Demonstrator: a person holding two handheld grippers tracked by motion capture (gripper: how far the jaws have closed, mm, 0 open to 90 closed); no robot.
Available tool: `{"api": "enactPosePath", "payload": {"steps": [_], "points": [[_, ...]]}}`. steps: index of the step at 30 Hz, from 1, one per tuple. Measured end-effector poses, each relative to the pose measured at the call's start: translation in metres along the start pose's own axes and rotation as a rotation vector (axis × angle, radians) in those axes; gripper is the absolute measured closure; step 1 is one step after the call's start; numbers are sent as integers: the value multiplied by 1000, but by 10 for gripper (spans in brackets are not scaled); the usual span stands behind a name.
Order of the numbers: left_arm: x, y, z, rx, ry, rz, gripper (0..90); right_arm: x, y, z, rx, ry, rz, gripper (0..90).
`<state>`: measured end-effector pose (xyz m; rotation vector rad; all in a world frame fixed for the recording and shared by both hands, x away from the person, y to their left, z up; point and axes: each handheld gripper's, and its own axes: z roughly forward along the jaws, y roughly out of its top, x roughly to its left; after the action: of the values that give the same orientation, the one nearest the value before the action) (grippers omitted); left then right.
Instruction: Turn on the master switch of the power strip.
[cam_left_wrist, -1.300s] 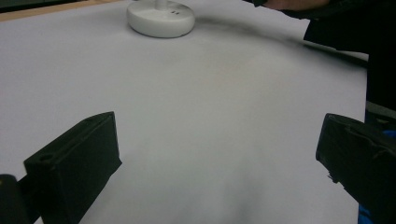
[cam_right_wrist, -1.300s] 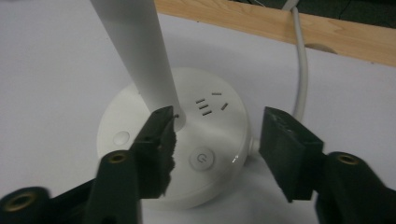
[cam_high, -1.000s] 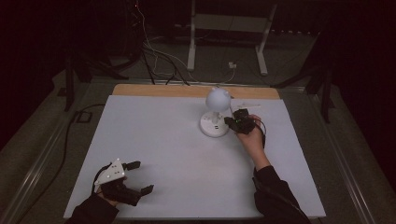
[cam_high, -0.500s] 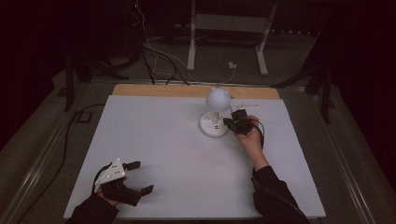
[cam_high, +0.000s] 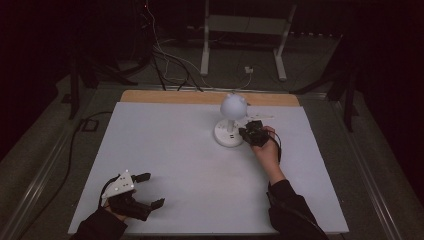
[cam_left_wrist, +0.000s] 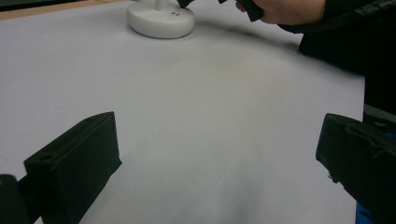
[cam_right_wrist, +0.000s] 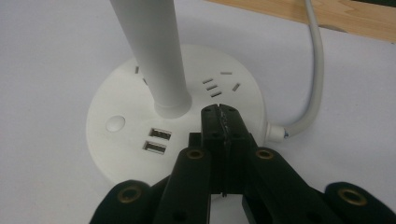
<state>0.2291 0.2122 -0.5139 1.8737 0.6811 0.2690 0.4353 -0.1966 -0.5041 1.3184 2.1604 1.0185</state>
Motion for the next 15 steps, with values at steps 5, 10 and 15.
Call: {"api": "enactPosePath", "payload": {"steps": [5,10,15], "points": [[0,0,0,0,0,0,1,3,0,1,6,-20,-12,900],[0,0,0,-1,0,1,1,4,-1,1,8,-29,-19,900],[0,0,0,-4,-5,-2,1,7,-3,3,4,-49,-37,900]]}}
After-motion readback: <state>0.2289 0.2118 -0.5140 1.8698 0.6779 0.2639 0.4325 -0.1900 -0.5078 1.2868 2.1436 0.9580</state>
